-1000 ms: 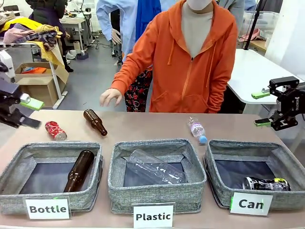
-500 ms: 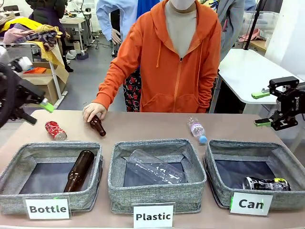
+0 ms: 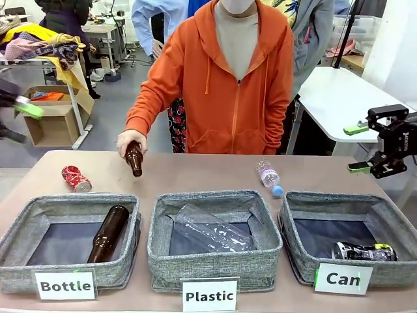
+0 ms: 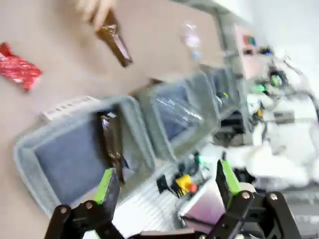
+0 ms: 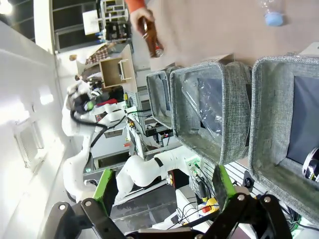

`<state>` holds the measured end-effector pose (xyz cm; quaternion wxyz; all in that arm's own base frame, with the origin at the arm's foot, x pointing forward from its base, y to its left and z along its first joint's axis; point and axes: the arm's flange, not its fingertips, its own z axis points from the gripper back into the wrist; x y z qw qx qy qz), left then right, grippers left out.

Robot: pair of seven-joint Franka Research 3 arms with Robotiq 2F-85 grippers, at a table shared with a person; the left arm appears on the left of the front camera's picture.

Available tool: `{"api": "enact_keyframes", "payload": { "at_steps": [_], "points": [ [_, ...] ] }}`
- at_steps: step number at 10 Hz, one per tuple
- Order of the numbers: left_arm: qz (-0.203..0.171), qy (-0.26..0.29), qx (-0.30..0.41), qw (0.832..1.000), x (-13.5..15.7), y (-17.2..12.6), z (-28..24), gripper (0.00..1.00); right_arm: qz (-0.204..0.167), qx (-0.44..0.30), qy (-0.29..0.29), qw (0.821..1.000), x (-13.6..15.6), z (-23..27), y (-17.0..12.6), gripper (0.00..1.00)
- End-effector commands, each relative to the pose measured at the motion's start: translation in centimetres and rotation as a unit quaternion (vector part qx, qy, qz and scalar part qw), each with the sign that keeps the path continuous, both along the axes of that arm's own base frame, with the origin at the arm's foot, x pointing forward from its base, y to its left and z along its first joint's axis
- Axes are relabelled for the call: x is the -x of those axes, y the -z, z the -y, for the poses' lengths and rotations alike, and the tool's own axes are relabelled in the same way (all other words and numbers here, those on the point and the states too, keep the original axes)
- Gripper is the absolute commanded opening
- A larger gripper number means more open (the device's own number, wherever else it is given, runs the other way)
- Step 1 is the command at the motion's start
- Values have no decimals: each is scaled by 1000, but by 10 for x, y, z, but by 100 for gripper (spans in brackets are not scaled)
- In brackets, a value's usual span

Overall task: Sort the can waste into the basket.
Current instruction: Pick up the can waste from the table and place it in the right Fabric basket.

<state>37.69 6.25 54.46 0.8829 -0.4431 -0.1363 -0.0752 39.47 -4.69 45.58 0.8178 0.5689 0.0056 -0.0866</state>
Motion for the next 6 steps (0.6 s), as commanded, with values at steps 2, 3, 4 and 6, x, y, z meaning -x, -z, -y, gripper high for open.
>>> {"api": "enact_keyframes", "payload": {
  "at_steps": [2,3,4,6],
  "points": [
    [68,39,83,994,110,-5,-45,100,-5,5,-6,1000,-1,3,-4,100],
    [51,19,78,995,108,4,-46,100,-5,5,-6,1000,-1,3,-4,100],
    [33,3,69,997,102,12,-45,100,-5,5,-6,1000,-1,3,-4,100],
    [15,12,83,996,103,11,-68,100,-5,5,-6,1000,-1,3,-4,100]
  ]
}}
